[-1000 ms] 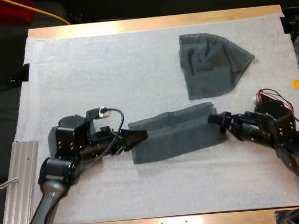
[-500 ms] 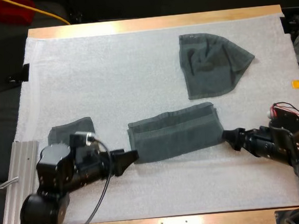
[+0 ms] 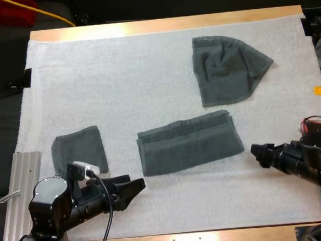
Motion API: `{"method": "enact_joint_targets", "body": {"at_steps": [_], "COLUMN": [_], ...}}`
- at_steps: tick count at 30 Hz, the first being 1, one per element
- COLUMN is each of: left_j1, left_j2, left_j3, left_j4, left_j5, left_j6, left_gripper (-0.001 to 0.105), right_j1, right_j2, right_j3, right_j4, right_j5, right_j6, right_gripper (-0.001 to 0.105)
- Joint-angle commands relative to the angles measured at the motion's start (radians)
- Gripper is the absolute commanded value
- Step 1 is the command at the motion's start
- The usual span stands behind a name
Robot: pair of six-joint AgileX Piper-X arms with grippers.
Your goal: Pick towel from pile, fold and stack
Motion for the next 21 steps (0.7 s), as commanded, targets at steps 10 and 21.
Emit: {"method": "enact_joint_targets", "body": {"at_steps": [10,21], "left_j1": [0.002,0.002], "left_j2": [-0.003,-0.003], "left_j3": [-0.008,-0.008], "left_j4": [-0.167,-0.167], "left_j5": [-0.004,0.052], "left_j6": [-0.089,-0.092], "left_gripper": [0.06,0.06], "right_j1": [-0.001,-0.188], "right_j2": [0.196,0.454], "right_j3": [-0.149,-0.22], "right_j4": [-0.01,-0.044], "right_j5": [0.045,-0.107], "right_j6": [-0.128,-0.229], "right_gripper": [0.07,0.07]}}
